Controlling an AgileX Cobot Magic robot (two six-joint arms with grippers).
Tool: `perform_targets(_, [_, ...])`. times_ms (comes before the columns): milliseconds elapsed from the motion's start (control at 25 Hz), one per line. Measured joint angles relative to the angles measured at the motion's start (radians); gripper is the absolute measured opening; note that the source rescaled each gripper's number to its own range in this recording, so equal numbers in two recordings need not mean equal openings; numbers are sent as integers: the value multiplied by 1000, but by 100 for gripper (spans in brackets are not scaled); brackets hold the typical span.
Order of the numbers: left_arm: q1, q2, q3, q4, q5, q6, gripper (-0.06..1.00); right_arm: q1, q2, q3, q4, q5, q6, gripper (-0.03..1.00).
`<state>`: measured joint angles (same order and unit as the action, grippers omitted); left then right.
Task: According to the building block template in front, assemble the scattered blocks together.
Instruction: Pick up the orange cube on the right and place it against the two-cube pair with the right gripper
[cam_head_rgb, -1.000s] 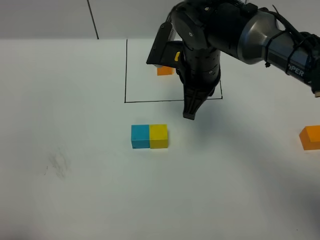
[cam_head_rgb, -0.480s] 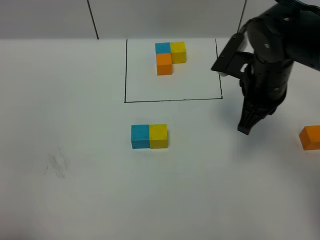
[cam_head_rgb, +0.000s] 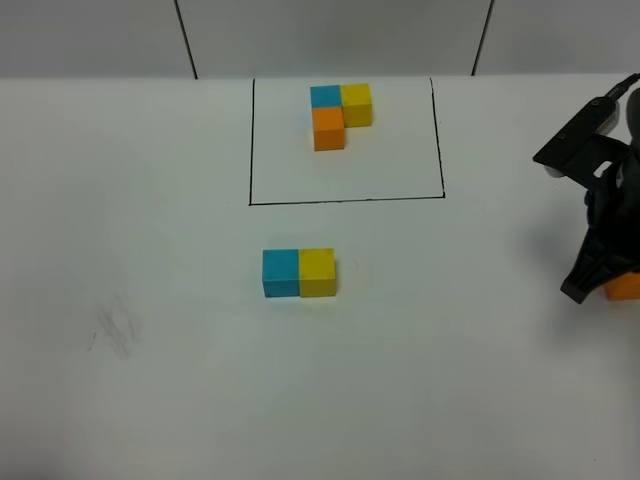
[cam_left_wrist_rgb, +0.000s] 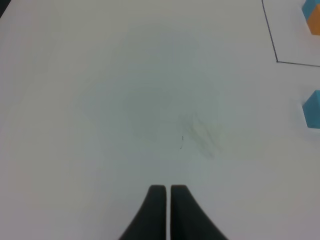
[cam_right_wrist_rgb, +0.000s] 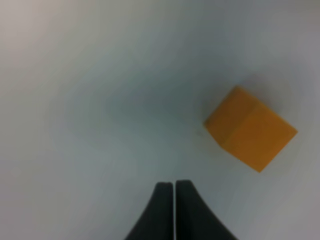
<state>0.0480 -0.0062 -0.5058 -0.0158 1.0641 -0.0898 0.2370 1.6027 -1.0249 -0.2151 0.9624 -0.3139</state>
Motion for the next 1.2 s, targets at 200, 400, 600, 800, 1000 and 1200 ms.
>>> perform_targets(200, [0, 0, 0, 0, 0, 0, 0, -53, -1, 44, 3, -87, 125, 1])
perform_targets(400, [0, 0, 0, 0, 0, 0, 0, -82, -1, 45, 7, -179, 320, 7])
perform_targets(600, [0, 0, 0, 0, 0, 0, 0, -82, -1, 45, 10, -228, 436, 32])
perform_targets(800, [0, 0, 0, 0, 0, 0, 0, -83, 24, 45, -11, -242, 515, 68])
perform_targets(1000, [0, 0, 0, 0, 0, 0, 0, -105, 97, 45, -43, -251, 533, 81])
perform_targets(1200, [0, 0, 0, 0, 0, 0, 0, -156, 147, 46, -49, -305, 534, 81])
